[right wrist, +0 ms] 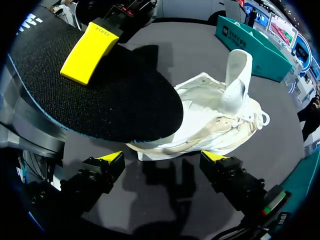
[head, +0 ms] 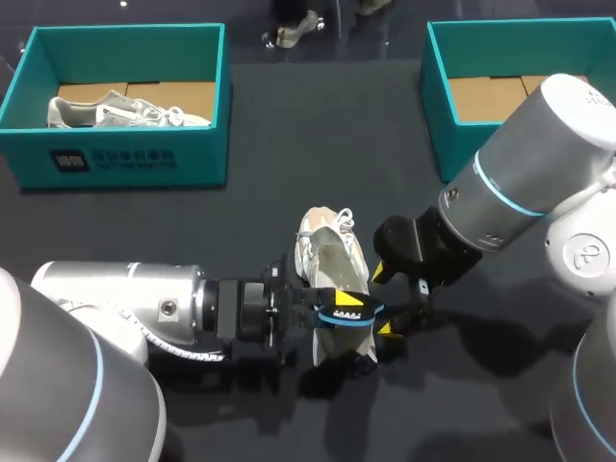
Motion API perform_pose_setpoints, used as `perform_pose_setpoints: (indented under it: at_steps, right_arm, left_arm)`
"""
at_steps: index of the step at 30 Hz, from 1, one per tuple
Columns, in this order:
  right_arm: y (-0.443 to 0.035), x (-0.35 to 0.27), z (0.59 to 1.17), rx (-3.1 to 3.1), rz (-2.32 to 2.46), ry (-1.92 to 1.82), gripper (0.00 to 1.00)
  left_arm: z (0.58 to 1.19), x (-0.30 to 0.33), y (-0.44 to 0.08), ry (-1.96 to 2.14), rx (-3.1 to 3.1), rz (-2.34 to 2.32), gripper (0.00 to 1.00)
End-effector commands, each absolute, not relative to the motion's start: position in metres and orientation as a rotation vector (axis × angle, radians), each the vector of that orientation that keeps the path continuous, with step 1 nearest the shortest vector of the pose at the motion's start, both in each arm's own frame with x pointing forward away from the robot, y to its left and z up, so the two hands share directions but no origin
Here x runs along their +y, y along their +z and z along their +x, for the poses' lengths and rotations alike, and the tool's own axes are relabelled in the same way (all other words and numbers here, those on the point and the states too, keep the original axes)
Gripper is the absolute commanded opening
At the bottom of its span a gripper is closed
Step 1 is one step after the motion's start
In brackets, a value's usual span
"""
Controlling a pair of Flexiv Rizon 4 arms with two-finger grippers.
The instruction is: Take the shoe out of the shoebox, open the shoe tongue, remove and reinsert the insole, then place the shoe into the shoebox
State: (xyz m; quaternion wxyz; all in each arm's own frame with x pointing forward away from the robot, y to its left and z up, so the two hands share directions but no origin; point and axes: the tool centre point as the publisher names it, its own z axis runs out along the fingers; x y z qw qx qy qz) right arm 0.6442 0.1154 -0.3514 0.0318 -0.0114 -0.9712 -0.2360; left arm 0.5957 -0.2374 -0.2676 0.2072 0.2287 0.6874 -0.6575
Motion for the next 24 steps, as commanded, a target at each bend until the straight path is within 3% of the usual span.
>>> perform_pose_setpoints:
  at_steps: [1, 24]
  right_arm:
    - [-0.3528, 0.1161, 0.6432, -2.994, -0.036, -0.727, 1.0]
    - [-0.3528, 0.1161, 0.6432, -2.994, -0.036, -0.727, 1.0]
  left_arm:
    - [0.5934, -0.2382, -0.2674, -1.825, 1.914, 0.623, 0.0]
    - [0.589, -0.2408, -0.2689, -1.844, 1.92, 0.608, 0.0]
